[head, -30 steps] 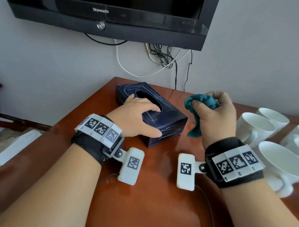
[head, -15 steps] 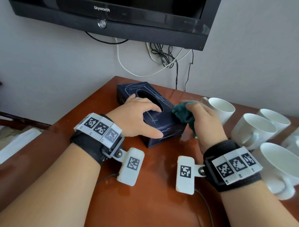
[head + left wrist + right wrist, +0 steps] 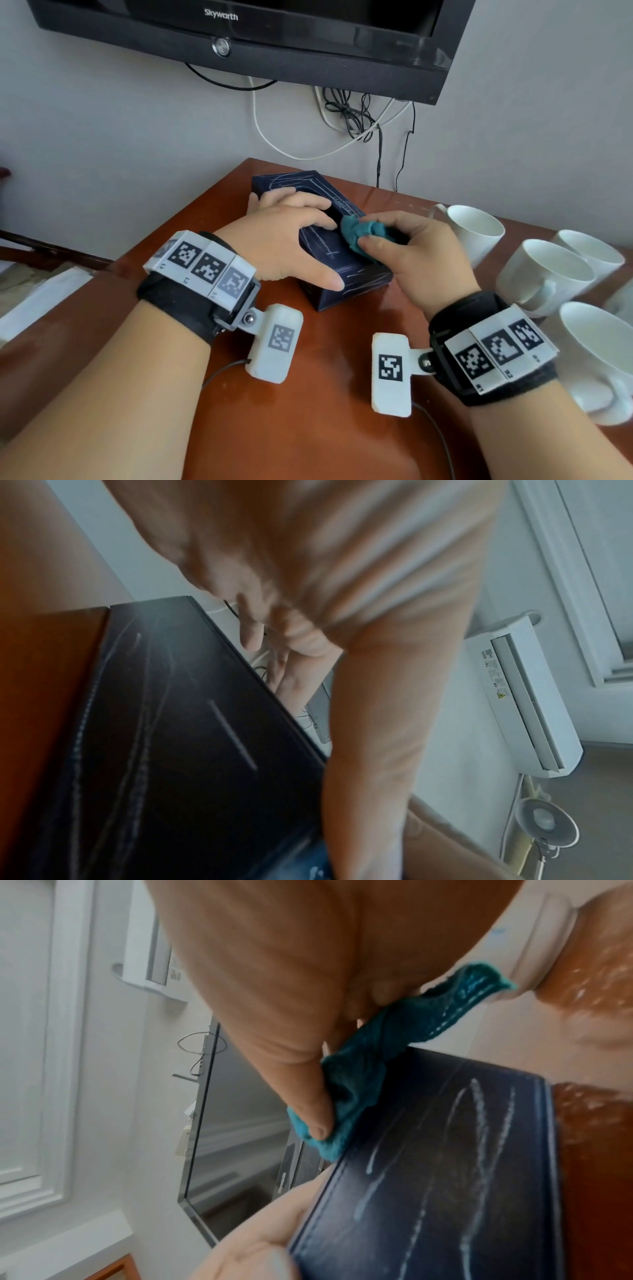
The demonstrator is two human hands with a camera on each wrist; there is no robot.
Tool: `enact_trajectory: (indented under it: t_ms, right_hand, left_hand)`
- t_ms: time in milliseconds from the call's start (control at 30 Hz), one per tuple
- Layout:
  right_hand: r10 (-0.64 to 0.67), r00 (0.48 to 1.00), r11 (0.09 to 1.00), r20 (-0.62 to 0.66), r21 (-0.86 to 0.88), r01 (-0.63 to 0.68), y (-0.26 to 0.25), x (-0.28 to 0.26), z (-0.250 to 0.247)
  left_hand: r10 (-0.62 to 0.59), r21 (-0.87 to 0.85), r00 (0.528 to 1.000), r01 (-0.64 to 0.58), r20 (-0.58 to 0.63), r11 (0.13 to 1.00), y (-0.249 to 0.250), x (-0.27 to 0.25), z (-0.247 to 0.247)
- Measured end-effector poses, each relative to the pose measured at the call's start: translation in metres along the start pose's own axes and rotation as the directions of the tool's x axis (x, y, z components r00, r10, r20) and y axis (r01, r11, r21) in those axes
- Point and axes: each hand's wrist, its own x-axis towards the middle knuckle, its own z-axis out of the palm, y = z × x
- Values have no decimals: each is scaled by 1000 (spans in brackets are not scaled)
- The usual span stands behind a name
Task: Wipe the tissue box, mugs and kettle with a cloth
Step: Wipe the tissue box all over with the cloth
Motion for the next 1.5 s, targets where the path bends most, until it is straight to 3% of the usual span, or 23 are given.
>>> enact_trajectory:
  t_ms: [133,267,400,533,633,867,1000,1267,1500]
  right_hand:
    - [-56,982,996,179,-51,66,-18,-2,12]
    - [-102,957,991,271,-57,122,-23,-4,20]
    - [-63,980,996,191,-43,73,-19,-4,12]
    - [-22,1000,981,-7,-194,20,-8,0,-2]
    - [6,999,963,-47,-268,-18,-5,1,-5]
    - [-49,974,988,220,-134,80,-24,-4,16]
    - [-38,993,995,110,-88,48,-18,-2,11]
    - [12,993,985,-121,-170,-32,6,7,-14]
    - [172,949,974,-264,192,-123,23,9,-14]
  left_hand:
    - [3,19,1000,-3,-10,1000,0,0,1]
    - [-13,-27,1000,13,0,1000,1,-1,0]
    - [-15,-43,1000,15,12,999,-1,-1,1]
    - [-33,-48,999,33,-6,998,3,-3,-1]
    - [-37,-59,999,36,-15,998,5,-4,-1]
    - [-47,-73,999,46,-16,996,6,-3,1]
    - [-42,-63,999,42,-5,997,8,-2,3]
    - [-28,-72,999,30,21,997,4,-1,2]
    - [-83,-57,996,85,25,995,8,-8,-8]
